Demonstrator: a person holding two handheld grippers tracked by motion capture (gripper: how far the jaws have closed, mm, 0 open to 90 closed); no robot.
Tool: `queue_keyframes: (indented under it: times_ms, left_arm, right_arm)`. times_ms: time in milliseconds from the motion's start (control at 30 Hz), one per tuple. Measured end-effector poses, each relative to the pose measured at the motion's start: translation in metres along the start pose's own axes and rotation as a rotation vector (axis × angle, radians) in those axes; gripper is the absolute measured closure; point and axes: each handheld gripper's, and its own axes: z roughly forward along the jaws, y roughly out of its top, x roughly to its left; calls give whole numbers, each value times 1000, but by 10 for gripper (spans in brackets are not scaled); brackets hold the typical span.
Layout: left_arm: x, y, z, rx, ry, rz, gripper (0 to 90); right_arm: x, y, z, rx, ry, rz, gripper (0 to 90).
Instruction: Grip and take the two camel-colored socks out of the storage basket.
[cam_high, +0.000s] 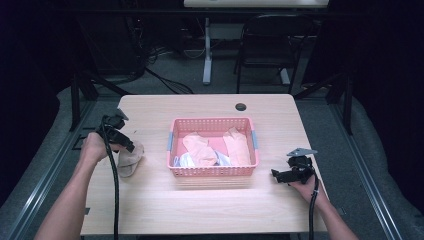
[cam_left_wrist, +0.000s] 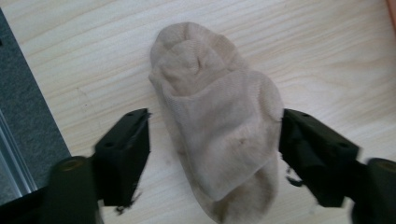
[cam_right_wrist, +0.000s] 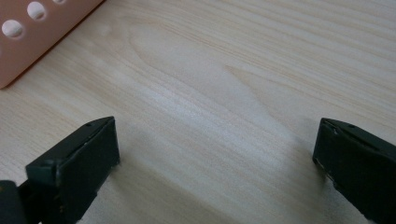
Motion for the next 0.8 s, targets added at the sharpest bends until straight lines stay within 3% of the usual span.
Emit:
queue_keyframes:
  times_ms: [67, 233, 433, 800]
  left_arm:
    - [-2, -3, -7, -19, -5, 1, 160]
    - [-9, -16, -24, -51, -14, 34, 125]
    - [-15, -36, -34, -91, -25, 42, 76]
    - [-32, -78, -35, -94, -46, 79, 39]
  right_arm:
    - [0, 0, 0, 0, 0, 0, 0]
    - [0, 0, 0, 0, 0, 1, 0]
    - [0, 0, 0, -1, 2, 2, 0]
    - [0, 0, 0, 1, 0, 1, 0]
